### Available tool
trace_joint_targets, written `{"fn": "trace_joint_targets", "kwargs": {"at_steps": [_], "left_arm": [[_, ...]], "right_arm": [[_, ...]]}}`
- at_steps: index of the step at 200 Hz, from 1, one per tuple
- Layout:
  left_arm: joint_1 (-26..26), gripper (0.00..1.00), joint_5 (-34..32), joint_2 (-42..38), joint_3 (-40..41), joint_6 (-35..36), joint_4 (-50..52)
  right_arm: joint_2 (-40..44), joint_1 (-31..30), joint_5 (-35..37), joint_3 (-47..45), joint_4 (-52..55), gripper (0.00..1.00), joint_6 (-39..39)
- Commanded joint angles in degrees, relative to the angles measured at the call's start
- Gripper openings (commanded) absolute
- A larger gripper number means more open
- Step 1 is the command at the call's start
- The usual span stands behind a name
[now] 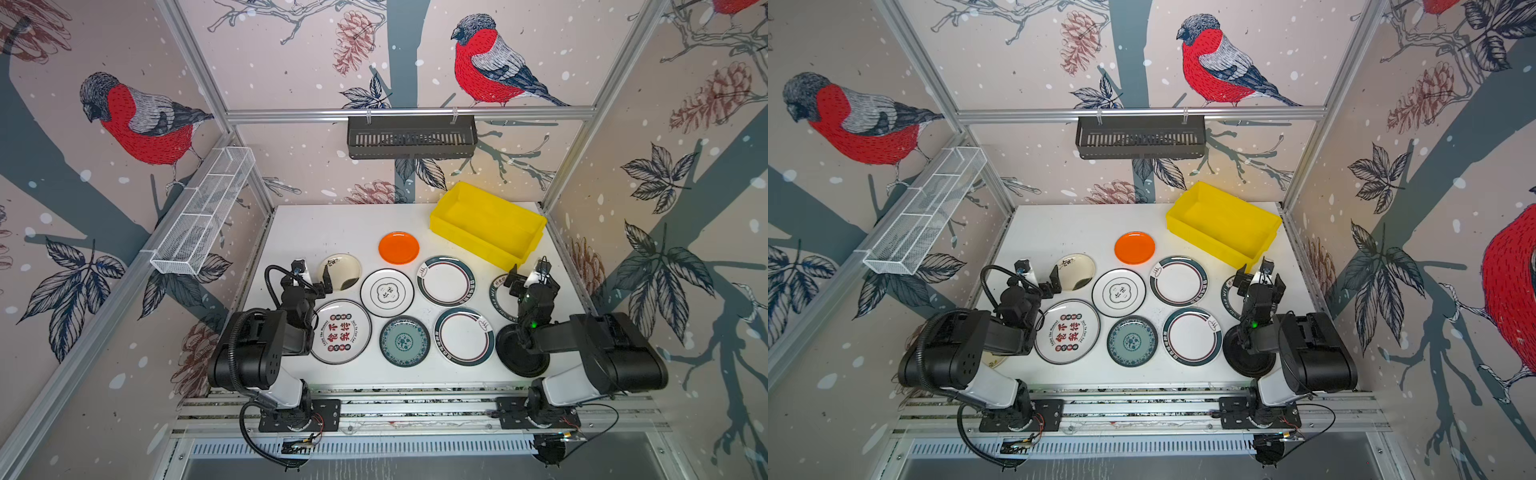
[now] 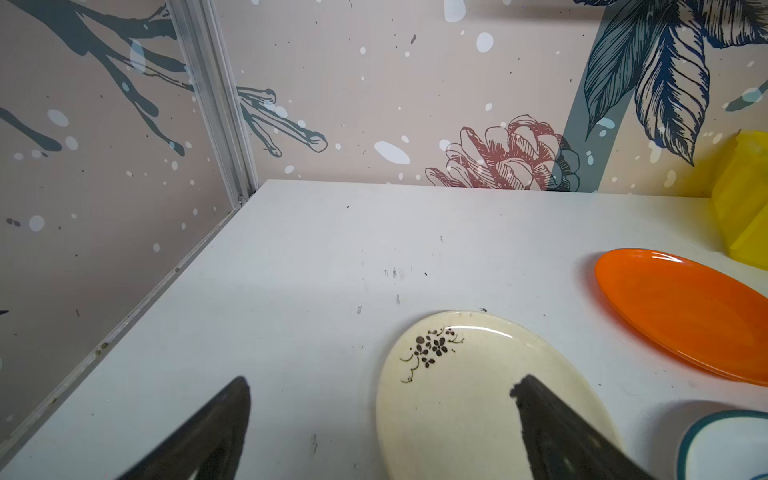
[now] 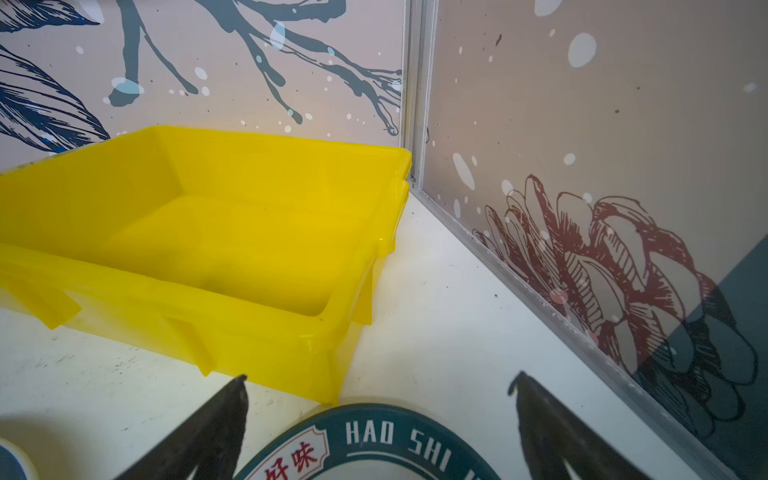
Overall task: Place the plates into the plastic bin on the countertop
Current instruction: Pick up the plate from the center of the table.
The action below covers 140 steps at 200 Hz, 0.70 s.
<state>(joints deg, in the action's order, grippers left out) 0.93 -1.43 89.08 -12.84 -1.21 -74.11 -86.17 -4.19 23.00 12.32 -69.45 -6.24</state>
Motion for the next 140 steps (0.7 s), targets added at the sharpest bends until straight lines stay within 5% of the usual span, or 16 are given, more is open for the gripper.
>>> {"fn": "trace_joint_targets", "kwargs": {"at_steps": [1, 140], "left_arm": [[0.0, 0.99, 0.6, -0.1, -0.3, 0.5, -1.0], [0.0, 0.99, 0.5, 0.0, -0.6, 0.6, -0.4]], "right_arm": [[0.0, 0.0, 0.6, 0.0, -1.8, 0.99, -0.6], [0.0, 1.1, -1.8, 0.7, -0.3, 0.99, -1.1]]}}
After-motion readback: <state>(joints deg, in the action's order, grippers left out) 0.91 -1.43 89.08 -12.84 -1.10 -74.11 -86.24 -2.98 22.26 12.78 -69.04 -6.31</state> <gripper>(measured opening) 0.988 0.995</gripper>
